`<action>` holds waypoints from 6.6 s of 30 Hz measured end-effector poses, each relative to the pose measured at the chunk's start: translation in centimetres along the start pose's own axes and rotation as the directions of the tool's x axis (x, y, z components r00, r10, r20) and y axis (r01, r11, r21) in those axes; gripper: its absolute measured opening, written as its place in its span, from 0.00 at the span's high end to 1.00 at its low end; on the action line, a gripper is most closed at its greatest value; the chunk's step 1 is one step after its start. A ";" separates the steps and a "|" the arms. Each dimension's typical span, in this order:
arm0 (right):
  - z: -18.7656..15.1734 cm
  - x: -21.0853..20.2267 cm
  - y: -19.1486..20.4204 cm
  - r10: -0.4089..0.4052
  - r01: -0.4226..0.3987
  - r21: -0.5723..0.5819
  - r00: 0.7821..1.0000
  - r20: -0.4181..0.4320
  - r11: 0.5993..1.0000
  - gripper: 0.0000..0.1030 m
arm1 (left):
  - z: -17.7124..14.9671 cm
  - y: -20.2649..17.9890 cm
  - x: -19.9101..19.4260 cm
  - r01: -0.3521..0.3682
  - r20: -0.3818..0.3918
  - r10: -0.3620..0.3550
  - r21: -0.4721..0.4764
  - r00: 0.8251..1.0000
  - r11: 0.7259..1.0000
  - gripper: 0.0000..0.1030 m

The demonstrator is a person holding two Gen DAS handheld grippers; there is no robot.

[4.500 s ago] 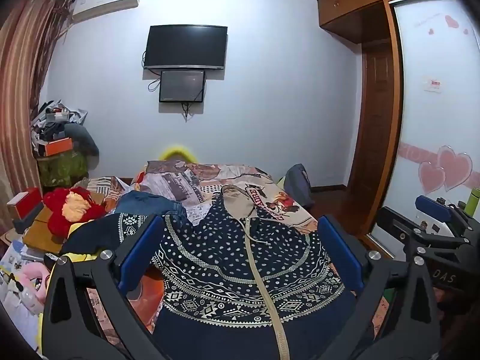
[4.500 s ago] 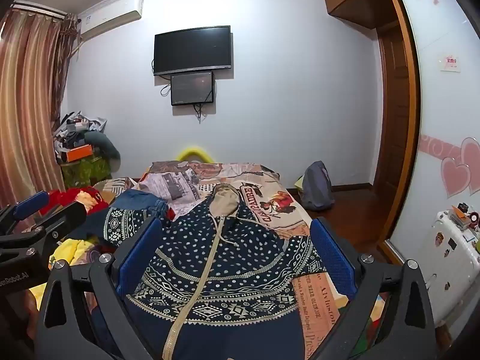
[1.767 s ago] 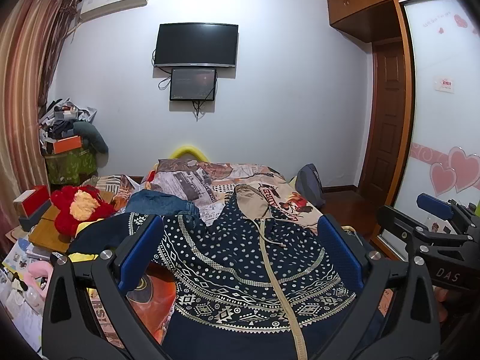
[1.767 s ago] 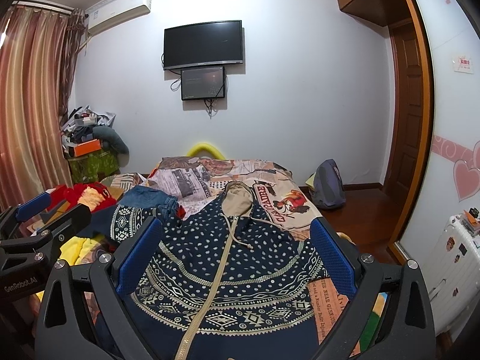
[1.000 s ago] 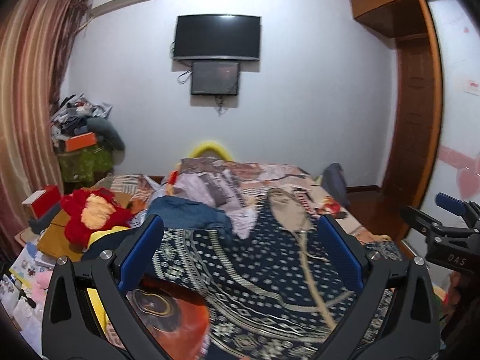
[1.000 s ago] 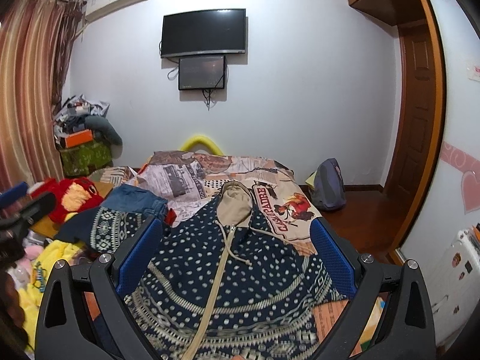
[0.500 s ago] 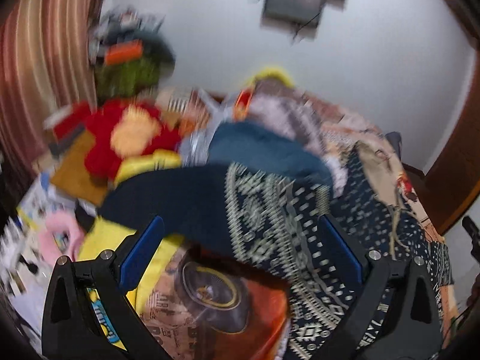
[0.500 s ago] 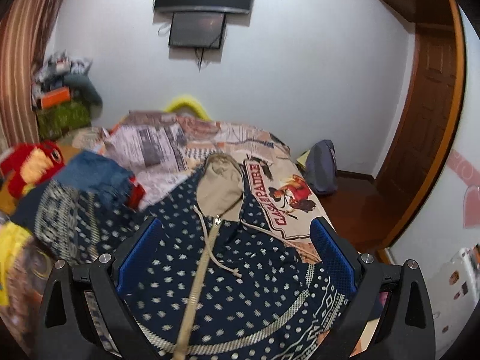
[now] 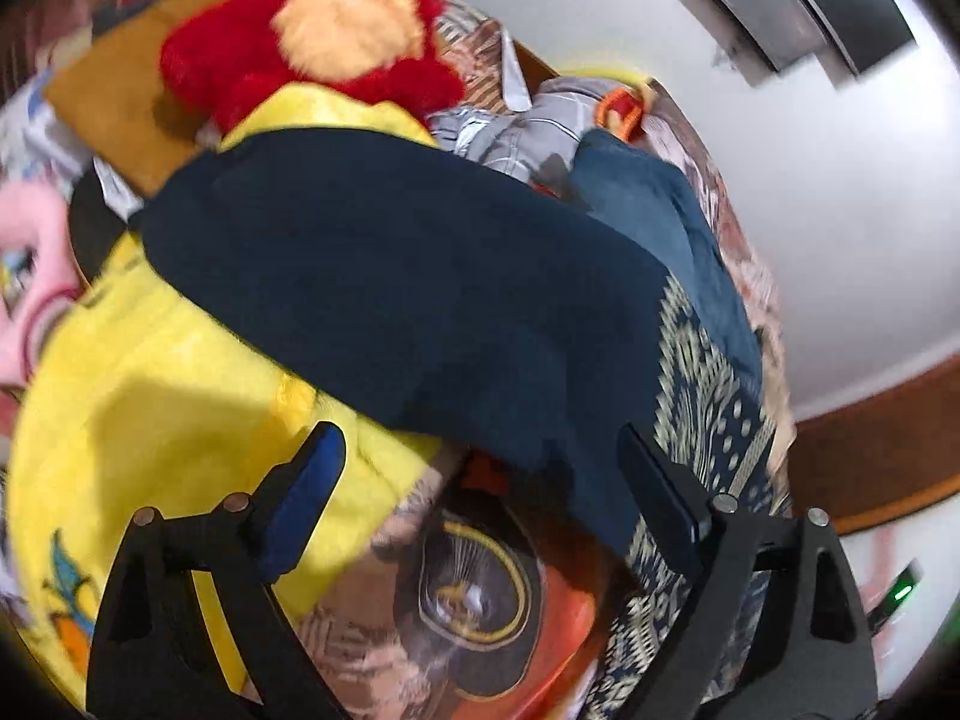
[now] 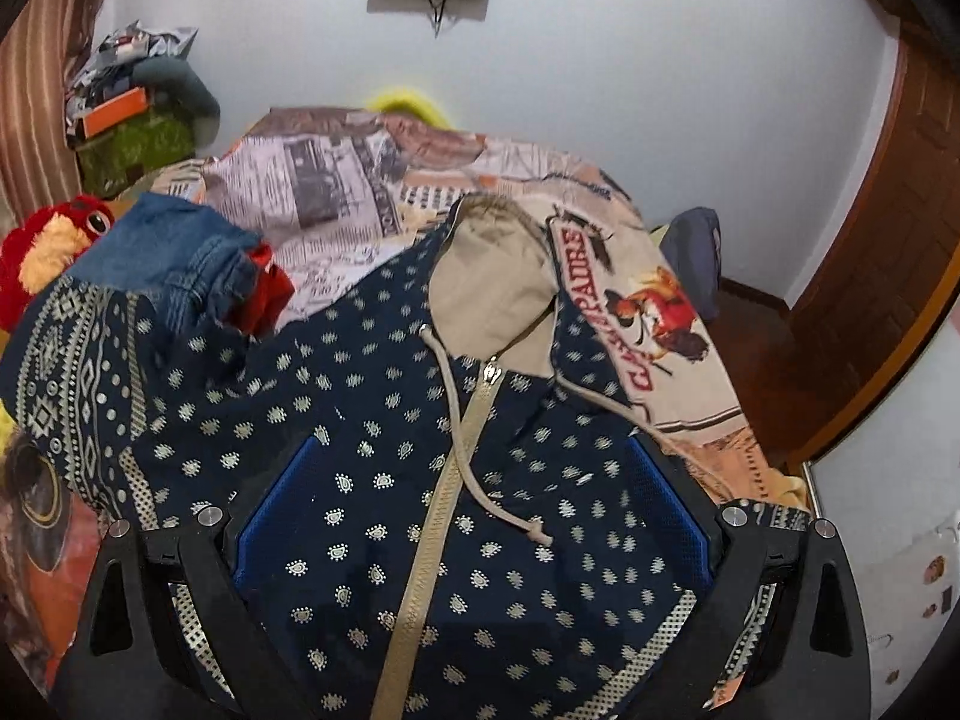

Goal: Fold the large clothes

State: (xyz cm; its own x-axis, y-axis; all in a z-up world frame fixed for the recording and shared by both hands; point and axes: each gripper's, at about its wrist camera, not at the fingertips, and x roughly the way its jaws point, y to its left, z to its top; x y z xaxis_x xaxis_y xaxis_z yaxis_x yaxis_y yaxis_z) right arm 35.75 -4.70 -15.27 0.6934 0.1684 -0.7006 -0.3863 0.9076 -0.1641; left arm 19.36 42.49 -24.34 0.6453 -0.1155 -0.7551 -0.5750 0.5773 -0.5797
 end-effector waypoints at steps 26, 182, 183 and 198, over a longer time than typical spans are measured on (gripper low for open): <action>0.0 -1.0 -0.8 -0.045 0.045 -0.054 0.999 0.009 0.998 0.05 | 3.6 -6.7 -5.6 -0.381 0.376 0.284 0.215 0.882 0.899 0.97; -14.8 -8.7 -29.7 -0.092 0.152 0.411 0.982 -0.164 0.899 0.32 | -22.4 -34.6 1.7 -0.016 0.025 -0.006 0.804 1.000 0.595 0.44; -15.5 -8.0 -30.1 -0.075 0.148 0.431 0.980 -0.183 0.890 0.32 | -22.9 -34.9 2.3 -0.008 0.014 -0.005 0.809 1.000 0.588 0.44; -21.9 2.1 -36.8 0.304 -0.006 0.828 0.932 -0.200 0.561 0.32 | -27.0 -37.0 10.6 0.056 -0.125 0.085 0.823 0.989 0.566 0.44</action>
State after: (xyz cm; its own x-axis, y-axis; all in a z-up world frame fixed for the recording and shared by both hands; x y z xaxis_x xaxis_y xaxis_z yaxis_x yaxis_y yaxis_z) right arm 38.10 -46.18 -25.93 0.4070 0.3561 -0.8412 0.2824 0.8267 0.4866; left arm 33.91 -1.91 -19.13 0.5264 -0.1666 -0.8338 0.1246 0.9851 -0.1182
